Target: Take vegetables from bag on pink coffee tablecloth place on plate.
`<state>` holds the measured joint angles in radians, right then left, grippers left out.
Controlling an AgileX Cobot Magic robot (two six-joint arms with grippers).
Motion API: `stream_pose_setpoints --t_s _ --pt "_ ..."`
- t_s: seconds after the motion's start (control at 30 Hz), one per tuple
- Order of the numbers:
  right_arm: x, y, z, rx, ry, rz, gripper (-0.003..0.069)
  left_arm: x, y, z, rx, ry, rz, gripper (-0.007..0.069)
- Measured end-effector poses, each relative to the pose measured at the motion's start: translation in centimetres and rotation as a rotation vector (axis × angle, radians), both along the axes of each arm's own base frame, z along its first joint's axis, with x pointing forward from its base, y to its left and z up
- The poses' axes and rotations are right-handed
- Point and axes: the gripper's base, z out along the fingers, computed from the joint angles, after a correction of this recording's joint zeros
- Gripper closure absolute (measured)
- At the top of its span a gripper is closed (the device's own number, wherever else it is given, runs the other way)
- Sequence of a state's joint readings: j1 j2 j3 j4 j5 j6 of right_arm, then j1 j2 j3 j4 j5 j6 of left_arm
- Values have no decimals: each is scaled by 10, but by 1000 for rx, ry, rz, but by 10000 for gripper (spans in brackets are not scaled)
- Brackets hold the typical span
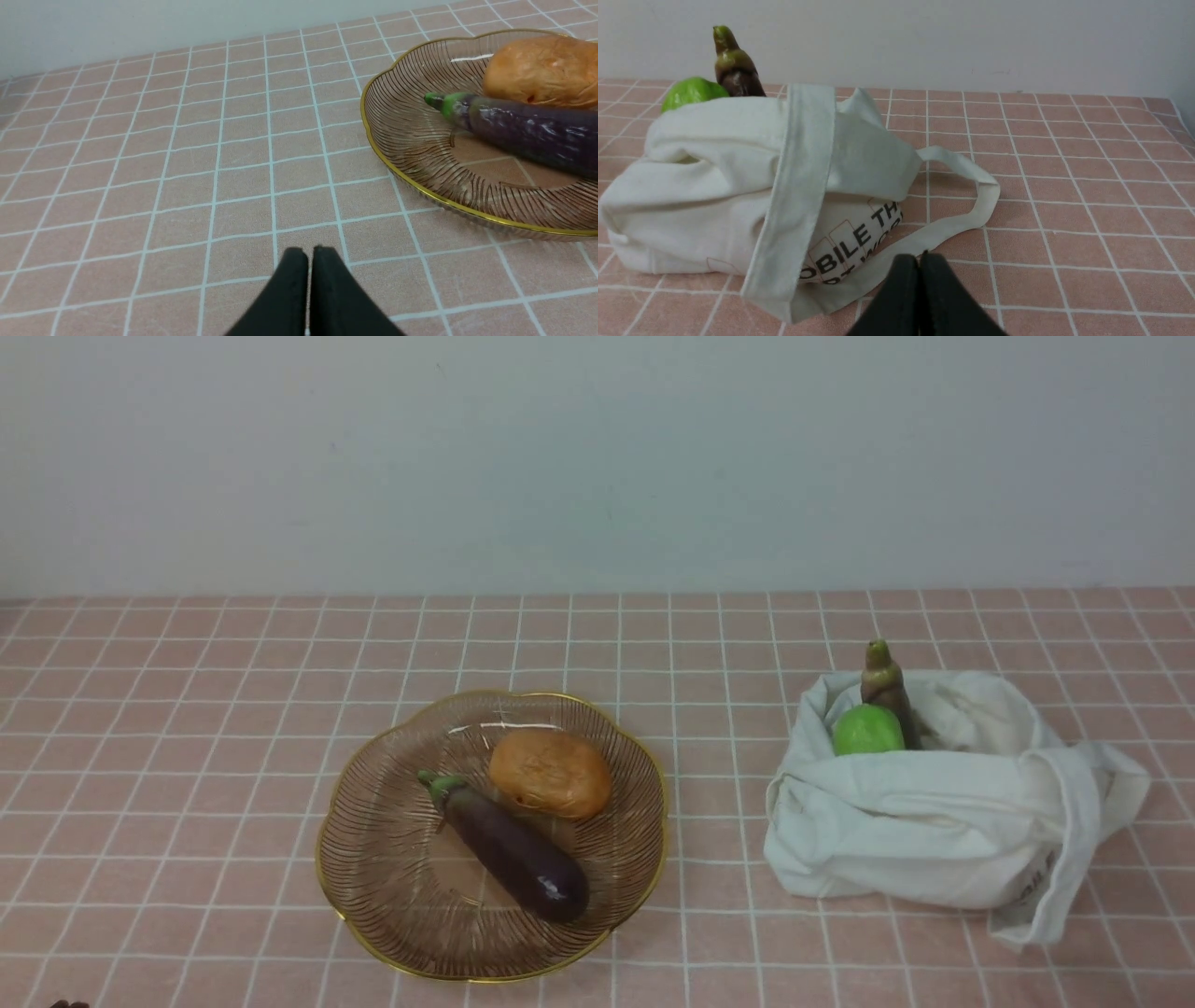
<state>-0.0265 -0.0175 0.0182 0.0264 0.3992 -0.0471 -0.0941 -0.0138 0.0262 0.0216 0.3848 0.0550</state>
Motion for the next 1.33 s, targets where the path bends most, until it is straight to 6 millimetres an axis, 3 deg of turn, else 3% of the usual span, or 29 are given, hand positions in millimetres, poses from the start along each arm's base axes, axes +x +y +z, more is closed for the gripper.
stream_pose_setpoints --t_s 1.33 --pt "0 0 0 -16 0 4 673 0 0 0 0 0 0 629"
